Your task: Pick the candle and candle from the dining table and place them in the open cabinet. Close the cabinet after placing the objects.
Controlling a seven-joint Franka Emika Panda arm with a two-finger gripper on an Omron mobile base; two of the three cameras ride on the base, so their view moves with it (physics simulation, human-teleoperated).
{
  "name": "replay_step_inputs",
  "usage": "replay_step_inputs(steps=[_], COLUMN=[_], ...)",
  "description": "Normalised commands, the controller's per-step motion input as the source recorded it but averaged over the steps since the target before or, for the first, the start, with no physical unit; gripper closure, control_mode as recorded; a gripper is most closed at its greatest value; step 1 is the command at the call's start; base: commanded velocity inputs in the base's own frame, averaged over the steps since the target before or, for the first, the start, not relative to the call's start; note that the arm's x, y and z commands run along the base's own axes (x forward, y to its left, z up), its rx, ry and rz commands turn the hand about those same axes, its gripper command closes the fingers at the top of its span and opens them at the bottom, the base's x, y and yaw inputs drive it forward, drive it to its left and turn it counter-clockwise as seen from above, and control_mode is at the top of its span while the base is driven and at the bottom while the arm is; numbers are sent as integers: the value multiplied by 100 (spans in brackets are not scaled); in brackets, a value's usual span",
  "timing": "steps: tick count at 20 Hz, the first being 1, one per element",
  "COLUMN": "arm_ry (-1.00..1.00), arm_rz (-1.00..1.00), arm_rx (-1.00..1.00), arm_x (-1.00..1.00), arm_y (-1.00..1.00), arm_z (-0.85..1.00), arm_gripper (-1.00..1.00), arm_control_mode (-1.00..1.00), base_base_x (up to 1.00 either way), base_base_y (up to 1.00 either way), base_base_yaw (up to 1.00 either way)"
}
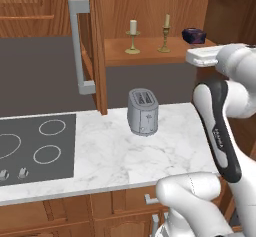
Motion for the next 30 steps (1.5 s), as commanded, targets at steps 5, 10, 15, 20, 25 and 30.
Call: replay_step_inputs(steps=[5, 10, 15, 20, 25, 30], arm_ry=[1, 13, 22, 21, -1, -4], arm_rz=[-5, -6, -3, -3, -4, -3], arm_rx=[0, 0, 0, 0, 0, 1], arm_x=[-71, -69, -52, -70, -100, -85], arm_y=[0, 0, -4, -3, -10, -3], arm_z=[26, 22, 3, 0, 0, 0], arm_gripper=[-100, -100, -100, -100, -100, -100], arm_control_mode=[-100, -100, -100, -100, -100, -100], base_base_x=[0, 0, 0, 0, 0, 0], base_base_y=[0, 0, 0, 0, 0, 0], base_base_yaw=[0, 0, 0, 0, 0, 0])
